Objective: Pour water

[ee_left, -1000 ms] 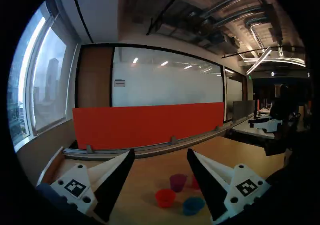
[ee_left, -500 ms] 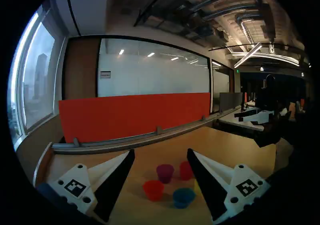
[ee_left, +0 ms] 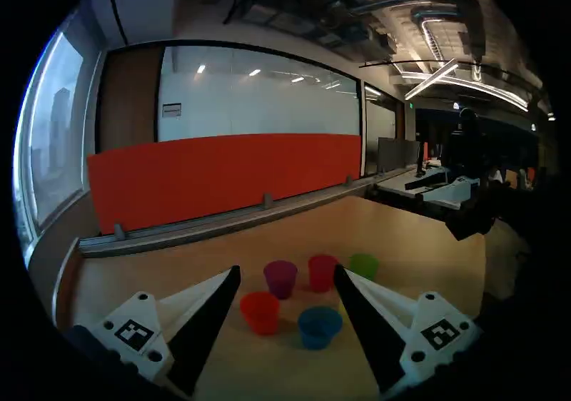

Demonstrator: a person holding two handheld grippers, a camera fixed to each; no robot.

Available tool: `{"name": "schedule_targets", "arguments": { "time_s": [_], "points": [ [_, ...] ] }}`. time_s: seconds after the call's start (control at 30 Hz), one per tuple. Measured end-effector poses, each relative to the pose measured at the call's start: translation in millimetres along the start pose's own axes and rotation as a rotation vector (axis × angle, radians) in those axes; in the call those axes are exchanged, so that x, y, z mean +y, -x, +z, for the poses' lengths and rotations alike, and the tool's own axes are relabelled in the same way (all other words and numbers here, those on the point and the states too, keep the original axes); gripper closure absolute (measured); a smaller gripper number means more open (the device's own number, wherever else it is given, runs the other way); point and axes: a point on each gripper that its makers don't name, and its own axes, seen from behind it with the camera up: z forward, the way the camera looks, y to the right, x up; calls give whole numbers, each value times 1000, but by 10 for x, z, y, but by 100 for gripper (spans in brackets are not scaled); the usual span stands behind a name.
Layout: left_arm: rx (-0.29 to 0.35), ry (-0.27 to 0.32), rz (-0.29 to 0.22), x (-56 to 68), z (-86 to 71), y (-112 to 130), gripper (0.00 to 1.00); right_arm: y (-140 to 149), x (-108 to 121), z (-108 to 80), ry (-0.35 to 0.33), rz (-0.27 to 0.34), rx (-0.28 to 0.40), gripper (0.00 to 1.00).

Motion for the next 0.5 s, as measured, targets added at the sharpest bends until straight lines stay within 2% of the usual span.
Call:
{"name": "schedule_targets", "arguments": {
  "time_s": [0.5],
  "points": [
    [-143, 57, 13, 166, 261, 714, 3, 517, -20, 185, -23, -16, -99, 1]
  ]
}}
